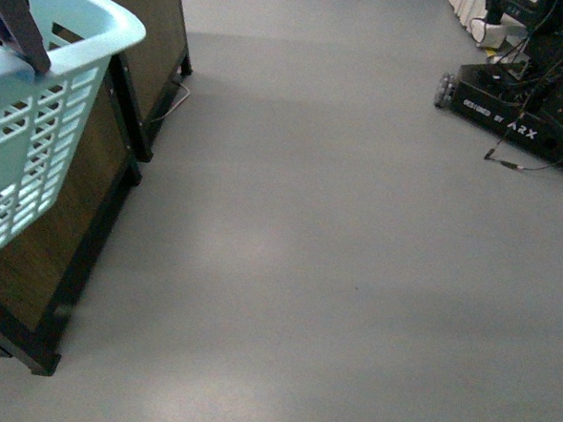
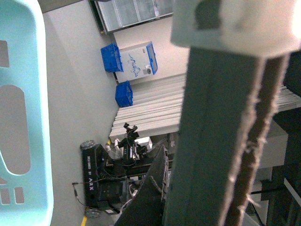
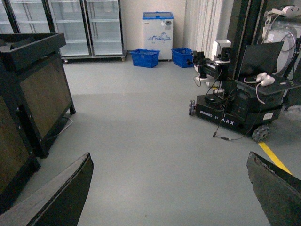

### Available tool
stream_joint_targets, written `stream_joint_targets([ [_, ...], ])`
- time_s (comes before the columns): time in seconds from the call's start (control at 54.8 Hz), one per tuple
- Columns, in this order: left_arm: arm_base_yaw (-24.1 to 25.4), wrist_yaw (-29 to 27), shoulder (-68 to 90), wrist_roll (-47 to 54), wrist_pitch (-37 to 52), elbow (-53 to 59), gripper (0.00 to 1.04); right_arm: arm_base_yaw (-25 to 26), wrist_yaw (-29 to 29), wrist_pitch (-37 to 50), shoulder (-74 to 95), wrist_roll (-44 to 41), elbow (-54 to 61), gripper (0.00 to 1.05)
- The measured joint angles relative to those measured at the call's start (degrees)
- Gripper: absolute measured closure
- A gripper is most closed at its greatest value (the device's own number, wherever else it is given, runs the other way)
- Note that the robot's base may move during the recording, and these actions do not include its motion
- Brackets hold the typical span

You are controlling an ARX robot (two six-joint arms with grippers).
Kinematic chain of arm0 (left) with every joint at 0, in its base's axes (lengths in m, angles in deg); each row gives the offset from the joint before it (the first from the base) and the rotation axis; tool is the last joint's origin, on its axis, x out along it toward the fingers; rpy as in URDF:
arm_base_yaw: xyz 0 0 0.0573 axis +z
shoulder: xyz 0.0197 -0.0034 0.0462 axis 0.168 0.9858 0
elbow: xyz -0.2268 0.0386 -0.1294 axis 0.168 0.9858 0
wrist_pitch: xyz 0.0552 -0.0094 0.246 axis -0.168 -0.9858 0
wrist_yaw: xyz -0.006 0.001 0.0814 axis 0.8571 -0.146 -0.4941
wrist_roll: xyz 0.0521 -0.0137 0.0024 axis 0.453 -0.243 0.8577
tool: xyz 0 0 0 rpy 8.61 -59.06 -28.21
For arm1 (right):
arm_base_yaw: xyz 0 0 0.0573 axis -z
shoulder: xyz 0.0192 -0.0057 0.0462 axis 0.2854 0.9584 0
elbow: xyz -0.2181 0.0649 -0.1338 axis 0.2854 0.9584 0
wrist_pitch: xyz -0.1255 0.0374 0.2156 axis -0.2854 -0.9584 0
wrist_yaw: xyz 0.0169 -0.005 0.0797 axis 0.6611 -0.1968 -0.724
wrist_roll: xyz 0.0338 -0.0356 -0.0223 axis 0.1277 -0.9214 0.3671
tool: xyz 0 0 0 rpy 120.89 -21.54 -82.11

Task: Pick mango and avocado into basket

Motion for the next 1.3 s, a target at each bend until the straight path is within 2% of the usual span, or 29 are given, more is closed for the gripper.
stream_joint_targets([
  [1.296,-0.3,0.6,-0.3,-0.1,0.0,0.0,0.97,0.0,0.2,0.0,0.0,0.0,0.0,0.08],
])
